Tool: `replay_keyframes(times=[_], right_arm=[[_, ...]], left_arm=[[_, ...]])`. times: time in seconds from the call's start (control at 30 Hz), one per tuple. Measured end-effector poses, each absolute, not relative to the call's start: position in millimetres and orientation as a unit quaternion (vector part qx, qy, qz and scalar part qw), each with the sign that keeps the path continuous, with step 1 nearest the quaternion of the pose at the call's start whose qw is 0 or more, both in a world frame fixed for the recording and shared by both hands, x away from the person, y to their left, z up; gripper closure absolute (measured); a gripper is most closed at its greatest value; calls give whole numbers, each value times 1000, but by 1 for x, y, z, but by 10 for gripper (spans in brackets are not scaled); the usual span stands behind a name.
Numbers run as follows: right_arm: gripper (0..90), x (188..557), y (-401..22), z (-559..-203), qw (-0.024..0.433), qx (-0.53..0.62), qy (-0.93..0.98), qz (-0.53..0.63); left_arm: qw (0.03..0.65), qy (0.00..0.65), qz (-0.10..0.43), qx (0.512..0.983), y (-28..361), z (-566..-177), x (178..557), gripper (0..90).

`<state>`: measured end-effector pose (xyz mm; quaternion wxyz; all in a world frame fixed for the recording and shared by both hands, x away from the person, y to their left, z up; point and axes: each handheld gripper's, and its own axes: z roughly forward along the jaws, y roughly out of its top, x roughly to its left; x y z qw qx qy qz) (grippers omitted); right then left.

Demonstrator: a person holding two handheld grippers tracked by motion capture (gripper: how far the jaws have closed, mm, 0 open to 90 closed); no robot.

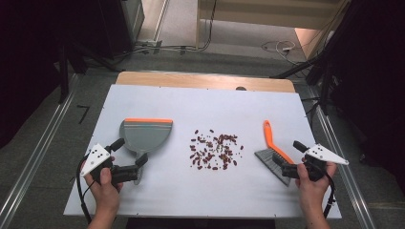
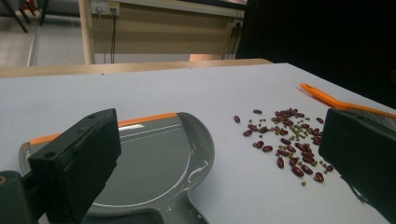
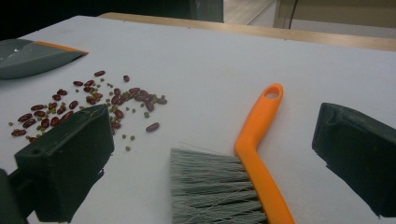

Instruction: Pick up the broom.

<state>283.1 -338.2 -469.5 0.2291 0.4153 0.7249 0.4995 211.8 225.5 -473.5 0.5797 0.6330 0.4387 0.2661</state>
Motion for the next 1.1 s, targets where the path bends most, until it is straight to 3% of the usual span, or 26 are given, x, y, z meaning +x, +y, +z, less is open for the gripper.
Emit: replay_keyframes(times=[0.57,1.1], right_arm=[[0,285,-334,-447,230,412,719,510],[0,321,-325,-417,233,438,735,461]], left_arm=[[576,436,273,636,223,-470,214,0],[568,430,277,645,215,-467,215,0]])
